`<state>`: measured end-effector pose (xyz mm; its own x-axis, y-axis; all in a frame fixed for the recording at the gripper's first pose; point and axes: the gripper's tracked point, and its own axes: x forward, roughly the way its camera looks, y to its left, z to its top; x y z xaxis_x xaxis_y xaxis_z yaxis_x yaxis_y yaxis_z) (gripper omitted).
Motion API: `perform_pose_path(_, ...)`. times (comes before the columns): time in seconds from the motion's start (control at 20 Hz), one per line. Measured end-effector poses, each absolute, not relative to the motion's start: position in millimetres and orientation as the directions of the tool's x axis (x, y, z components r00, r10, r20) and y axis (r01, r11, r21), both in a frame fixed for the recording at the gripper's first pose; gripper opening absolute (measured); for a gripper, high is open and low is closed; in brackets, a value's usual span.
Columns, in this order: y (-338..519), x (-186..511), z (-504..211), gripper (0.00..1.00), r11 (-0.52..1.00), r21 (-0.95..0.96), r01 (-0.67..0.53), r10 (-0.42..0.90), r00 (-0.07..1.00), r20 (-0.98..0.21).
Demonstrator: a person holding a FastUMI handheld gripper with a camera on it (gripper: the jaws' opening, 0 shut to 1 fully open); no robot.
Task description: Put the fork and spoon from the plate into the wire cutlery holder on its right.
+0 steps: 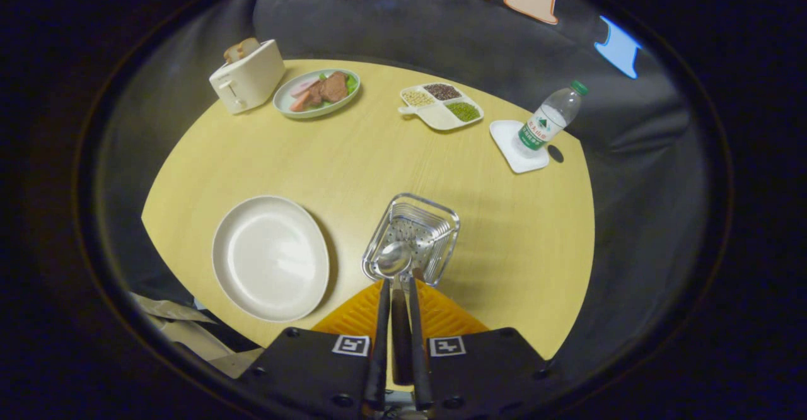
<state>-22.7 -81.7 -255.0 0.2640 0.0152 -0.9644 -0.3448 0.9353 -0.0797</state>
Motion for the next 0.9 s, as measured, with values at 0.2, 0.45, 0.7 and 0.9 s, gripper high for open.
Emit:
perform_pose_path(0.2, -67, -17, -242, 0.66, 0.960, -0.024, -0.281, 0.075, 0.338, -0.938)
perform_pose_path(0.45, -55, -14, -218, 1.00, 0.974, 0.012, -0.226, 0.125, 0.493, -0.861)
perform_pose_path(0.7, -50, -10, -181, 1.00, 0.983, 0.003, -0.186, 0.132, 0.687, -0.715)
perform_pose_path(0.9, -55, -5, -138, 1.00, 0.993, 0.022, -0.114, 0.108, 0.832, -0.544)
